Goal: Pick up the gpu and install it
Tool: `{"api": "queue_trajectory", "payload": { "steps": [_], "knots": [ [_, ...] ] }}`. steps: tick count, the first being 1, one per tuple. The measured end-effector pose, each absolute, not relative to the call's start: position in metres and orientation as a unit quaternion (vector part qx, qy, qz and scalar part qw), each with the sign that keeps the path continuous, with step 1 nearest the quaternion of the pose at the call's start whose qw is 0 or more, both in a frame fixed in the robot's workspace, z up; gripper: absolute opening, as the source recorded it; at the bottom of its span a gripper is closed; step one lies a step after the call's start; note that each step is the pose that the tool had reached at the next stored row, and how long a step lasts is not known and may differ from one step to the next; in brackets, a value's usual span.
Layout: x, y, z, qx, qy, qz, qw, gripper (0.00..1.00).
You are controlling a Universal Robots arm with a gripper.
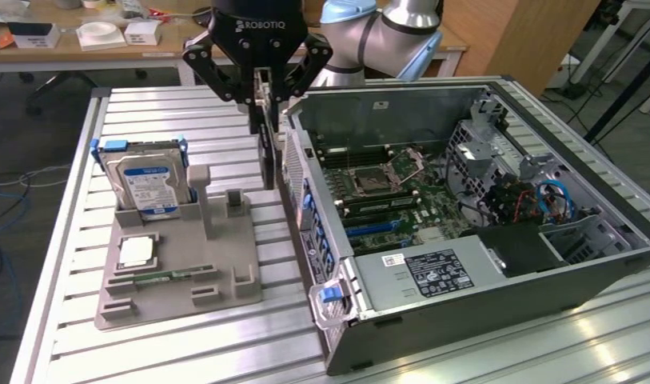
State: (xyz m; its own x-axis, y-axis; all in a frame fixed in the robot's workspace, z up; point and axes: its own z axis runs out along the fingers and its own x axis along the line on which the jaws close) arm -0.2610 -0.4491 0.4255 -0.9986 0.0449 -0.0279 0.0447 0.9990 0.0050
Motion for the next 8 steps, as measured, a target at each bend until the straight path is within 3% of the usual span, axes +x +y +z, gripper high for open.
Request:
{"api": "queue_trajectory", "payload": {
  "steps": [8],
  "knots": [
    [-0.2554,-0.4490,0.4255,0.022,1.000,0.002,0.014,0.26]
  ]
}}
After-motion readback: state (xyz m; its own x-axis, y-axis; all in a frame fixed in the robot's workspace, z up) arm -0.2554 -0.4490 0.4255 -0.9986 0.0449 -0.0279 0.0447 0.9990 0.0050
